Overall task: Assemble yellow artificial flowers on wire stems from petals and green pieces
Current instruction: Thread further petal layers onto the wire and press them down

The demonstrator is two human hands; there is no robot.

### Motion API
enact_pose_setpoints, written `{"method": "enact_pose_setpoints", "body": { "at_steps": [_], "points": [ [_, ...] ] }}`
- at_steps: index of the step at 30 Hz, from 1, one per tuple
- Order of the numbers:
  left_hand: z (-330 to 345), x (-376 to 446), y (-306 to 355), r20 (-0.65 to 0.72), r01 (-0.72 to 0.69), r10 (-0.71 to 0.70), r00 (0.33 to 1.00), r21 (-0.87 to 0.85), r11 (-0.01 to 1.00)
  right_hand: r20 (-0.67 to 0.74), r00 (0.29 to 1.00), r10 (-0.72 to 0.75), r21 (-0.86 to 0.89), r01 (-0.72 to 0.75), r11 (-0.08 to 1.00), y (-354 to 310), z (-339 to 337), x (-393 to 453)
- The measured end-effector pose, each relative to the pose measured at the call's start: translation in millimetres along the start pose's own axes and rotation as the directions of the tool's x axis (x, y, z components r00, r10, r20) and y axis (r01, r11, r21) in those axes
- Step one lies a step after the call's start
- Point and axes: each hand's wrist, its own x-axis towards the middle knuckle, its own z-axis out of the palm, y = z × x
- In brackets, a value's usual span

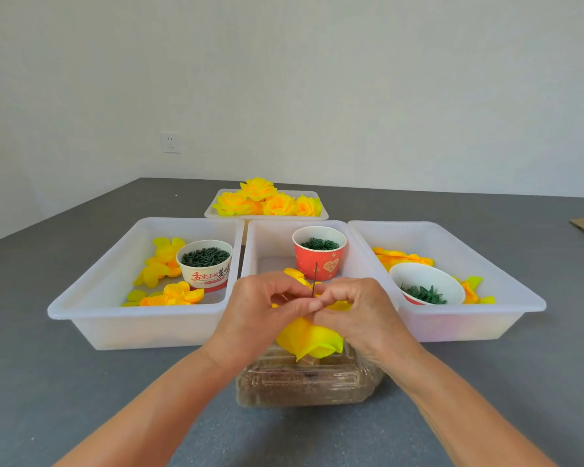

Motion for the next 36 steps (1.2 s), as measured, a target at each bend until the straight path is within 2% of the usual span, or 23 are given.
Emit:
{"method": "enact_pose_setpoints", "body": {
  "at_steps": [3,6,9,13,22,30,36],
  "points": [
    [5.4,2.0,-6.5,-0.017,0.068,-0.07,0.997,-0.116,0.991,-0.015,1.0,-0.002,0.009,0.002,1.0,4.8,0.2,-3.8],
    [8.8,2.7,-11.7,-0.02,0.075,-0.078,0.997,-0.141,0.987,0.028,0.999,0.021,0.048,-0.023,0.999,8.4,-3.2,-8.6],
    [8.8,2.4,-15.5,-0.019,0.038,-0.041,0.999,-0.116,0.993,0.021,0.999,0.034,0.146,-0.037,0.989,7.7,-4.5,-11.2],
    [8.3,2.0,-18.8,-0.015,0.0,-0.001,1.0,-0.056,0.998,-0.062,0.998,0.004,0.102,0.002,0.995,7.9,-4.2,-10.5],
    [9.5,-3.4,-21.3,-0.043,-0.05,0.051,0.998,0.004,0.999,-0.014,1.0,-0.009,0.109,0.01,0.994,15.3,-4.7,-8.1],
    [6.7,1.5,-21.5,0.004,0.009,-0.009,1.0,-0.094,0.995,0.066,0.998,0.012,0.226,-0.027,0.974,19.6,-17.2,-1.4],
    [5.9,4.6,-20.2,0.069,0.062,-0.052,0.996,-0.137,0.989,-0.207,0.974,0.089,0.141,-0.06,0.988,33.3,-64.2,32.5]
  ]
}}
